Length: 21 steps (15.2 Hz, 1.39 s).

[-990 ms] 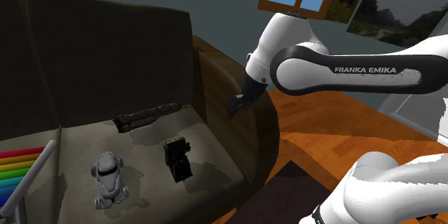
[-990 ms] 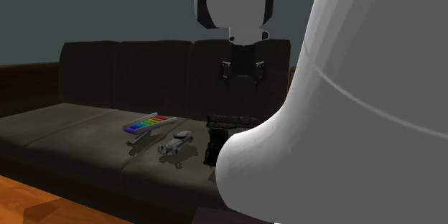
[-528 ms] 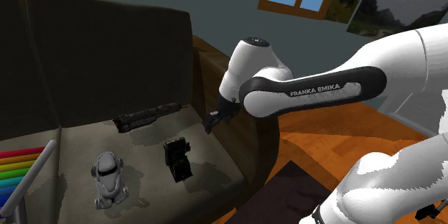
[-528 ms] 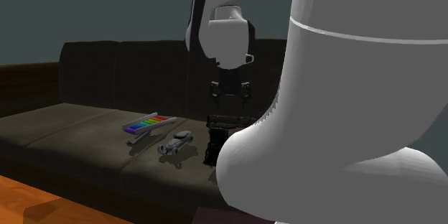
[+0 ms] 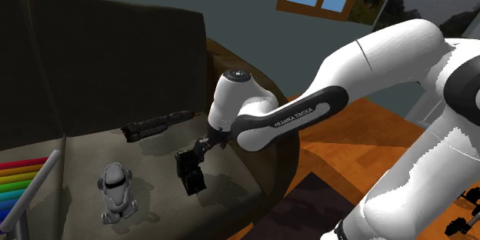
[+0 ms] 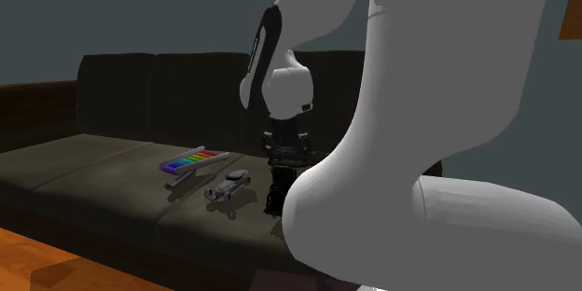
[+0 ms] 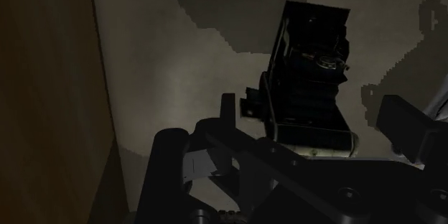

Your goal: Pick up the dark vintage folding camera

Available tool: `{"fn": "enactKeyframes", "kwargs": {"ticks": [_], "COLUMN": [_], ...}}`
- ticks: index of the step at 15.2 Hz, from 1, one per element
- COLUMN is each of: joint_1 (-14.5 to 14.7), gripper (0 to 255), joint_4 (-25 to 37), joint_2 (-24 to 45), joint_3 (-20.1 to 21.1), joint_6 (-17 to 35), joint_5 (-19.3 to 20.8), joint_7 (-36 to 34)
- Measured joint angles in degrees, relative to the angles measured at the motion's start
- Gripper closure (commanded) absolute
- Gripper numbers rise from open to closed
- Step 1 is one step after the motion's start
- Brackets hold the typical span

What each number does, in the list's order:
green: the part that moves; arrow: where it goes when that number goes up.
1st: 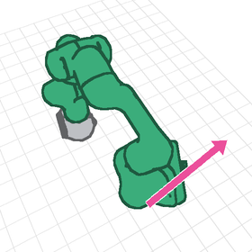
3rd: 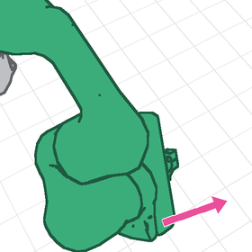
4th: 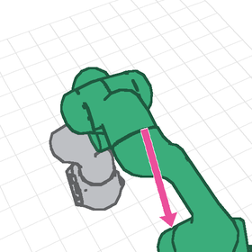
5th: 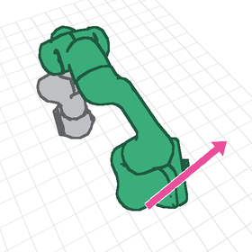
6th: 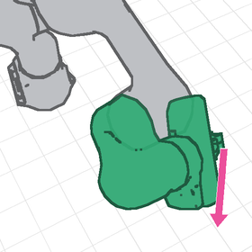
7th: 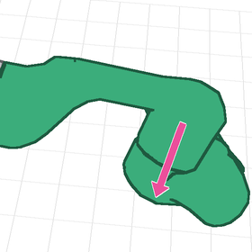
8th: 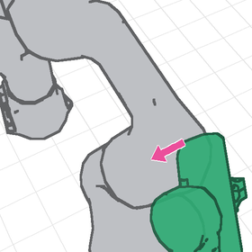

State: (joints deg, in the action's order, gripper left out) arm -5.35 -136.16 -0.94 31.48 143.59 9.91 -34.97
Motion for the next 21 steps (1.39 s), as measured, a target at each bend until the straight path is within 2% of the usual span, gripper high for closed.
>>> {"fn": "enactKeyframes", "kwargs": {"ticks": [3,7,10,16,17,21], "joint_1": [0.7,4.8,6.8,8.6,8.8,9.0], "gripper": [0,0,0,0,255,255], "joint_4": [3.6,9.6,11.9,12.9,12.9,13.0], "joint_2": [7.5,18.2,22.2,26.0,26.3,26.5], "joint_3": [-0.3,-3.5,-5.3,-7.8,-7.9,-8.0], "joint_6": [1.4,2.8,3.4,5.7,5.9,6.1], "joint_5": [8.1,18.5,21.8,25.5,25.8,26.1], "joint_7": [-7.9,-18.1,-21.5,-24.5,-24.7,-25.0]}}
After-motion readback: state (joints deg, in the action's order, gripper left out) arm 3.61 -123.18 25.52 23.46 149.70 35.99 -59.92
